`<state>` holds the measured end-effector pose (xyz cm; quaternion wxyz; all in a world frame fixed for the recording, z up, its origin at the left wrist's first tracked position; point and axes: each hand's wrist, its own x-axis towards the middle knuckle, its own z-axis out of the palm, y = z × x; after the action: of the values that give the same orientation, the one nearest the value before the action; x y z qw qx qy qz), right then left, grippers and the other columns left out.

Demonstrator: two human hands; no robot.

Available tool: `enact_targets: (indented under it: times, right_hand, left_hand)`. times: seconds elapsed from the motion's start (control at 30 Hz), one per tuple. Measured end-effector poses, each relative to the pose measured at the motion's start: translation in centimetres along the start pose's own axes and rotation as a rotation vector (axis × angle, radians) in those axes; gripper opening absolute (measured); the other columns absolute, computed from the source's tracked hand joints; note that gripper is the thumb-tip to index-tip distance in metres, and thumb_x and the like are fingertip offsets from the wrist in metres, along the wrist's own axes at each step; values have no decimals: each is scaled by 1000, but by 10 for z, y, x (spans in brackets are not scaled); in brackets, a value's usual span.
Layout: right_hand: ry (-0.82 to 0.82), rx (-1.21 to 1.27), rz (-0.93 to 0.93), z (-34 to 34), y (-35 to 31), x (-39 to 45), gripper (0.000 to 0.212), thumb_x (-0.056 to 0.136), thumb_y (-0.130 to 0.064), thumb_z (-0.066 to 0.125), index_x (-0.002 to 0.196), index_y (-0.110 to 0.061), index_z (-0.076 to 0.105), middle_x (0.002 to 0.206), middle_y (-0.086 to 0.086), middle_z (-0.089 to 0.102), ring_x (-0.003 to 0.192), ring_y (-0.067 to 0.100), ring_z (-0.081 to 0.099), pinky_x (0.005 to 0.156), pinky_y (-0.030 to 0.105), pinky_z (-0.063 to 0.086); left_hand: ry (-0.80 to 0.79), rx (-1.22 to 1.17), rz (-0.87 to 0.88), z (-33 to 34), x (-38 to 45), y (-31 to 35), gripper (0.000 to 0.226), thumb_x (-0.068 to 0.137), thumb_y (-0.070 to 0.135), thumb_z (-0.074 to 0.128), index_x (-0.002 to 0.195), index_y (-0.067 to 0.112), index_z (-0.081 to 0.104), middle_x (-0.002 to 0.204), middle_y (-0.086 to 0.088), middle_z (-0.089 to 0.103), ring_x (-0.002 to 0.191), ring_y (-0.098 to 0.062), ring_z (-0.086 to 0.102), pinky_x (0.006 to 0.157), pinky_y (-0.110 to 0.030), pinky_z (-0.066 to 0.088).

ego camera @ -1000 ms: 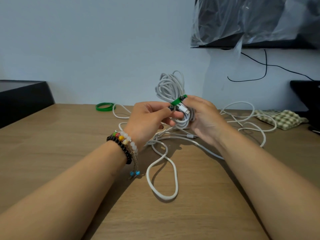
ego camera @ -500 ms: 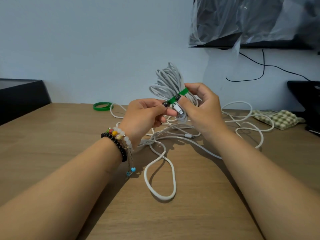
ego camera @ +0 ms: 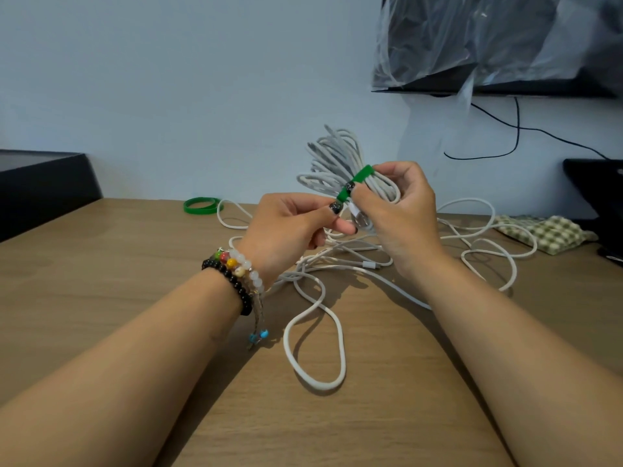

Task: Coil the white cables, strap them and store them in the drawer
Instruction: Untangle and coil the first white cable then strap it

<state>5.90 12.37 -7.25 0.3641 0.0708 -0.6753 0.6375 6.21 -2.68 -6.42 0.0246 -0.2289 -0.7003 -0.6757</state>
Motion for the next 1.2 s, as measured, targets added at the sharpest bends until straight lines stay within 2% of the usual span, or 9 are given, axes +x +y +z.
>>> enact_targets:
  times: [0.1, 0.23, 0.37, 0.53, 0.67, 0.77, 0.9, 1.07, 1.2]
  right_hand:
    - [-49, 20, 20, 1, -1, -1, 31, 77, -11, 75, 95, -26, 54, 103, 7, 65, 85, 15, 67, 71, 29, 56]
    - [-105, 157, 89, 0, -4, 3, 11, 81, -18, 69, 83, -27, 62, 95, 6, 64, 87, 25, 66, 81, 45, 54]
    - [-123, 63, 13, -1, -6, 4, 12, 72, -24, 73, 74, -34, 65, 98, 4, 69, 97, 25, 67, 89, 52, 53]
    - [-82, 63, -43, -4, -7, 5, 13, 66, -30, 76, 73, -35, 67, 96, 3, 71, 98, 26, 67, 90, 53, 53]
    - [-77, 49, -62, -5, -7, 4, 16, 72, -19, 77, 77, -29, 66, 94, 0, 71, 95, 24, 67, 86, 50, 55]
    - [-81, 17, -92, -6, -7, 3, 18, 77, -9, 76, 78, -23, 66, 89, -7, 70, 91, 14, 67, 85, 39, 56]
    - [-81, 94, -40, -6, -8, 4, 24, 82, -3, 71, 66, -20, 66, 78, -14, 68, 77, 0, 65, 72, 19, 52]
    - [-128, 99, 54, -6, -2, 6, 15, 81, -9, 74, 87, -21, 69, 94, 1, 69, 89, 17, 68, 79, 32, 57]
    - [-233, 170, 199, -6, 0, 6, 12, 87, -14, 69, 97, -19, 69, 100, 7, 71, 90, 17, 68, 80, 33, 56]
  left_hand:
    - [9, -27, -13, -1, 1, -1, 22, 91, 0, 58, 81, 10, 75, 76, -8, 75, 48, -7, 43, 54, -21, 41]
    - [15, -43, -10, -1, 2, -2, 23, 89, -2, 57, 78, 7, 76, 78, -11, 75, 48, -8, 42, 51, -19, 39]
    - [17, -79, -42, -1, 3, -5, 21, 89, -2, 57, 80, 3, 75, 82, -14, 74, 48, -8, 41, 50, -19, 37]
    - [23, -256, -127, 0, 6, -7, 23, 90, 0, 54, 76, 4, 71, 82, -13, 73, 47, -6, 38, 54, -21, 32]
    - [-23, -343, -198, 0, 6, -5, 16, 92, 4, 52, 92, -1, 67, 81, -7, 73, 44, -2, 38, 51, -16, 35]
    - [-72, -369, -223, 0, 6, -6, 19, 93, 4, 49, 96, -1, 67, 87, -7, 74, 46, -1, 40, 52, -14, 38]
    - [-114, -380, -232, -1, 7, -6, 23, 95, 1, 43, 104, 0, 64, 93, -8, 74, 47, -1, 42, 53, -14, 39]
    - [-124, -361, -214, 0, 6, -8, 25, 93, -5, 44, 104, 2, 65, 90, -10, 75, 48, -2, 41, 53, -16, 38]
    - [-119, -349, -182, -1, 7, -8, 23, 93, -4, 45, 102, 0, 66, 87, -9, 75, 48, -3, 42, 52, -16, 39]
